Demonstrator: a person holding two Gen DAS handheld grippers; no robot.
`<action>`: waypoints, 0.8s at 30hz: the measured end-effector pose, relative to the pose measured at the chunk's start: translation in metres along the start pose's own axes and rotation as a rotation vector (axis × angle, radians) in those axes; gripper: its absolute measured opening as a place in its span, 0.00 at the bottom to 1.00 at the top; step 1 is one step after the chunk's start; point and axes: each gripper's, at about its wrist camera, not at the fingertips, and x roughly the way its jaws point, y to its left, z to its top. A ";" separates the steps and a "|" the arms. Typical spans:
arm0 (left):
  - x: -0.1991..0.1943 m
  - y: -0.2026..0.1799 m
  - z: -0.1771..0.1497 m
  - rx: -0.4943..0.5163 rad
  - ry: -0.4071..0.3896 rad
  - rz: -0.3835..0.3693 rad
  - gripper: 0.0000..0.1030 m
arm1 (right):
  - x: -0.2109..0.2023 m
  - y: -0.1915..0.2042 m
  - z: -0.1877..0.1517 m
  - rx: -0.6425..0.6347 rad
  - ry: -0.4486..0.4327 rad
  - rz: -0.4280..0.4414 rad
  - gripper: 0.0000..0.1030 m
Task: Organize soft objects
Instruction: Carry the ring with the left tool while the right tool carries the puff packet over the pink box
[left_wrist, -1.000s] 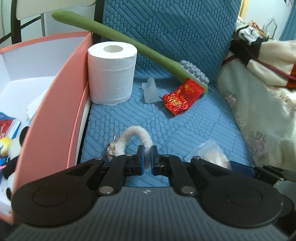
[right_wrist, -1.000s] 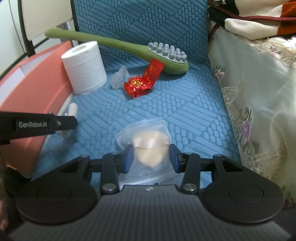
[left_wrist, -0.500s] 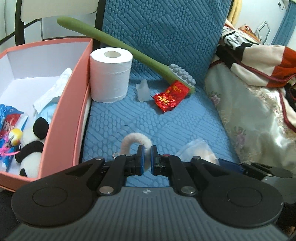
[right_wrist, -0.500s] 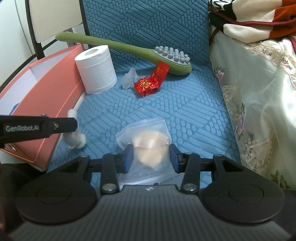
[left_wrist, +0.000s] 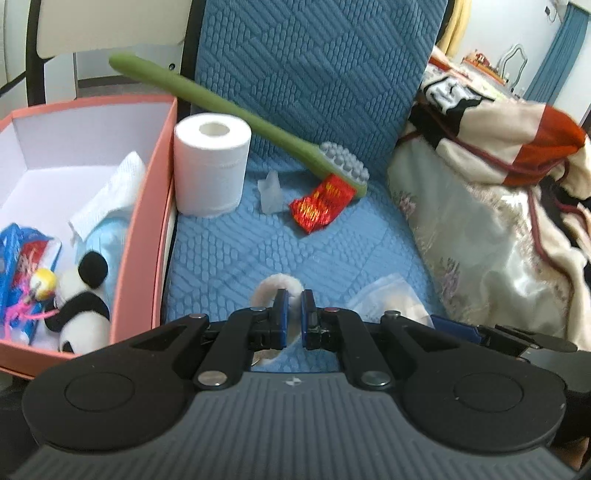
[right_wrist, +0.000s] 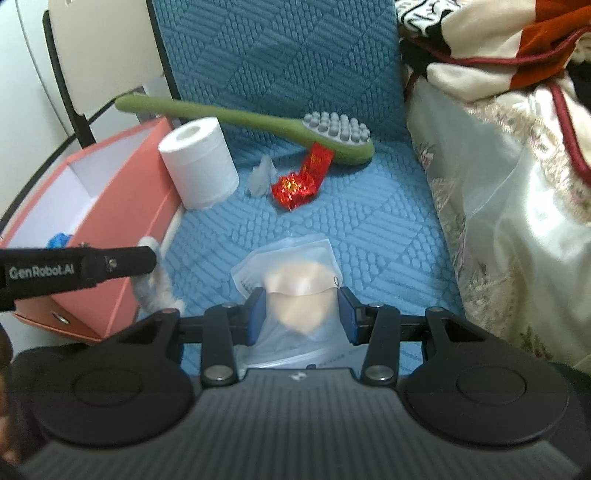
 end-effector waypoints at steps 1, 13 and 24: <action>-0.004 0.000 0.003 -0.002 -0.006 -0.004 0.08 | -0.003 0.001 0.002 -0.002 -0.002 0.003 0.44; -0.050 0.015 0.040 -0.020 -0.065 -0.026 0.08 | -0.036 0.029 0.041 -0.022 -0.057 0.077 0.44; -0.092 0.047 0.078 -0.048 -0.137 -0.033 0.08 | -0.050 0.084 0.078 -0.065 -0.120 0.145 0.44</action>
